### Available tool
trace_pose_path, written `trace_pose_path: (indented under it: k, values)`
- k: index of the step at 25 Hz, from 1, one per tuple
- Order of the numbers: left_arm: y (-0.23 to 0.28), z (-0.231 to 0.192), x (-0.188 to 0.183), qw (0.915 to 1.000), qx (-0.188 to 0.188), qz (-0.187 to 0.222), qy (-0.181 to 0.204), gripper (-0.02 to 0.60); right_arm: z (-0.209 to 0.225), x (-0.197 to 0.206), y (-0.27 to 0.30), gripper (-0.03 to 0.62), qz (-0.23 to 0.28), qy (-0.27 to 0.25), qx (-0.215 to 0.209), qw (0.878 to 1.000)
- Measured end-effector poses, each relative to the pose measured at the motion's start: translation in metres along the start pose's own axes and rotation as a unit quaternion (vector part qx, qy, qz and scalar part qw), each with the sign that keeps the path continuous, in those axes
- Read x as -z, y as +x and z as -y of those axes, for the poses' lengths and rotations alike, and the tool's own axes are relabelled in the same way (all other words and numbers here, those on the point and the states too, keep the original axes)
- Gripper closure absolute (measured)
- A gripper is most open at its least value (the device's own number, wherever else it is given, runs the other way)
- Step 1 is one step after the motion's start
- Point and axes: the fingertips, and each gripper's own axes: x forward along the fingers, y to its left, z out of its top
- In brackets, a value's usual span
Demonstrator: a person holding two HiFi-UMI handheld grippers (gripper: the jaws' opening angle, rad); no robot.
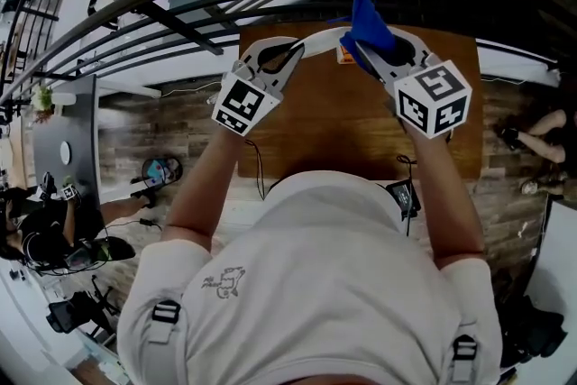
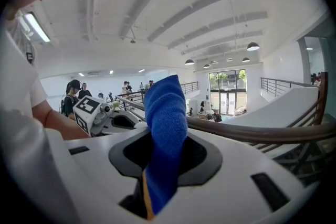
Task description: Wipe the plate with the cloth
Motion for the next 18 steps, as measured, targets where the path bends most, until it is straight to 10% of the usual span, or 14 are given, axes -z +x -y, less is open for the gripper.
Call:
trace_pose_path:
  k: [8,18]
  values:
    - [0.005,0.022,-0.021,0.9676,-0.015,-0.022,0.251,0.565,-0.043,-0.032,0.012,0.471,0.004,-0.036,-0.052,0.998]
    - [-0.002,0.047,-0.052,0.8871,-0.025,0.007,0.461,0.565,-0.056,-0.022,0.014,0.471,-0.007,-0.021,-0.073,0.997]
